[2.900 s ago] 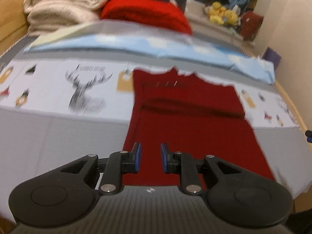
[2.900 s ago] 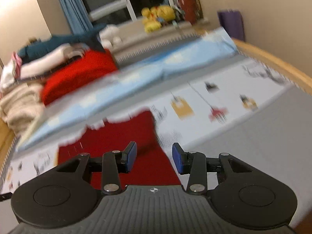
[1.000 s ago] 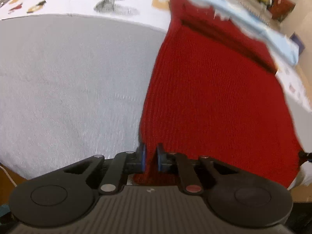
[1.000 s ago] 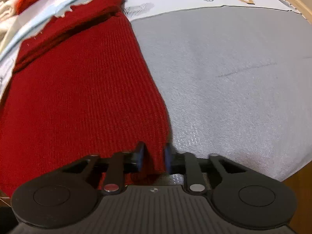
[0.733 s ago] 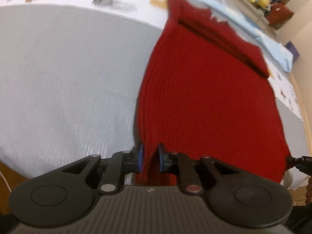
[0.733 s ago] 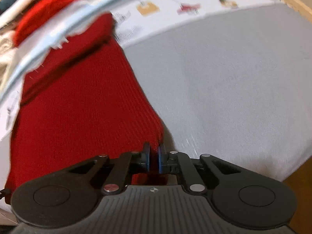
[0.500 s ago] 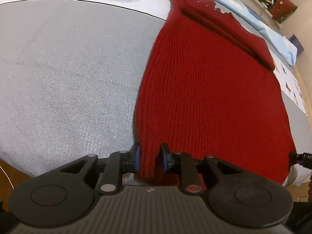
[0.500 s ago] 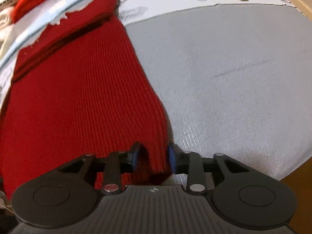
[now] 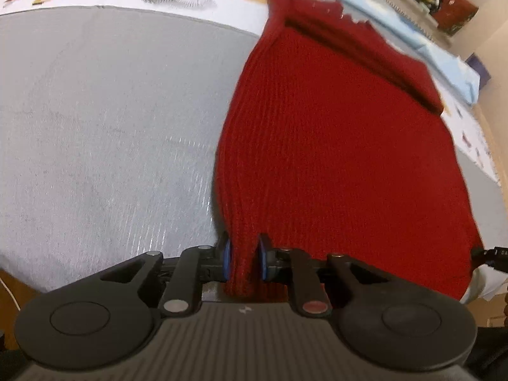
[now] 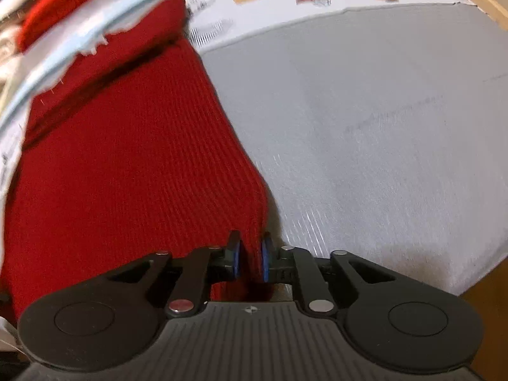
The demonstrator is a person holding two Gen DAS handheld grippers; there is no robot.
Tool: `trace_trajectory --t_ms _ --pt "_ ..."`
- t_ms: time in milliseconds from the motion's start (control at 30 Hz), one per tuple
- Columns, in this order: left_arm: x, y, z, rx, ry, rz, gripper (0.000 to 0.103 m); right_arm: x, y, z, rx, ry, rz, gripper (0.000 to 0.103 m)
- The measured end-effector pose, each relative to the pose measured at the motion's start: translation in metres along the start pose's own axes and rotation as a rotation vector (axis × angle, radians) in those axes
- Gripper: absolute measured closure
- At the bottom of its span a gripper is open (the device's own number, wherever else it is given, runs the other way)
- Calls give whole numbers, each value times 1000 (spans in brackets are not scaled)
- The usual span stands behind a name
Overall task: Fold small clothes
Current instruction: 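Grasp the sweater's side edge with both tools, then lift the side edge with both tools and fold it over the body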
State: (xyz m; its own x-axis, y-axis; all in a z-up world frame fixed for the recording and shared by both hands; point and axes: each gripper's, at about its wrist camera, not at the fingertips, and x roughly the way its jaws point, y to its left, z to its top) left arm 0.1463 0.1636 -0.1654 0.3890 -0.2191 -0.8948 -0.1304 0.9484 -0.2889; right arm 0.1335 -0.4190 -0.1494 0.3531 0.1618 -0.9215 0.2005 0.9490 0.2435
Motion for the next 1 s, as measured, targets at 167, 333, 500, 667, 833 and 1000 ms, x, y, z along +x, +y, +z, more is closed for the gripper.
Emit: trace_trajectory --t_ms 167,333,500,667,833,1000 --pt "0 1 0 -4 -3 6 86 0 8 -2 -44 4 -20 79" --pt "-8 -14 -2 73 -50 27 89 -11 6 -1 -34 -40 -2 92" --pt "-39 -21 -1 87 -113 -21 90 -42 1 0 4 -157 81 93" --pt "-82 -26 7 103 -204 -90 91 -81 -3 7 50 -278 209 93" --pt "-135 -34 -2 166 -286 -149 92 -121 -4 8 45 -391 301 94" --pt "-200 -29 -22 139 -322 -221 92 -186 -11 -10 22 -494 381 95"
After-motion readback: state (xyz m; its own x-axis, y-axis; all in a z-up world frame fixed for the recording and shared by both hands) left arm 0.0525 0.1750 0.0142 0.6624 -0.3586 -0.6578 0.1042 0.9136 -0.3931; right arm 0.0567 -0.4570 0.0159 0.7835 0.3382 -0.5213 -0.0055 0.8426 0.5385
